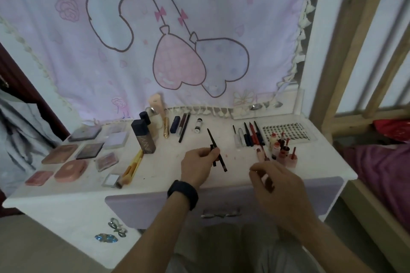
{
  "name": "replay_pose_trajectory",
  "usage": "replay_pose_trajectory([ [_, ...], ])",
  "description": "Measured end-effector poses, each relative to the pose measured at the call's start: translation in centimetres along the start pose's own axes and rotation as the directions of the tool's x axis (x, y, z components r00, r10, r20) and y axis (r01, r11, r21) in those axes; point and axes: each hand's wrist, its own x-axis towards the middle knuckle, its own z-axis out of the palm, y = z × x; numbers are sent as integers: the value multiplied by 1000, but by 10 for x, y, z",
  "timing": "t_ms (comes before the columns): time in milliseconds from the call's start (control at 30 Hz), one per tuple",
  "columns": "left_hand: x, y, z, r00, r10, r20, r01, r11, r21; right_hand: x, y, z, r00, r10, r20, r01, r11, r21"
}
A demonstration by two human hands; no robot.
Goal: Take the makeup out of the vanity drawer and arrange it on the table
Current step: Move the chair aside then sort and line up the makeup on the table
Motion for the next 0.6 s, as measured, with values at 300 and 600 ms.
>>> replay_pose_trajectory([
  [300,69,26,28,999,-33,42,15,928,373,18,116,-59,921,256,-293,-322,923,-208],
  [600,104,32,55,999,-40,27,20,857,515,22,151,-33,950,294,-107,-312,873,-374],
])
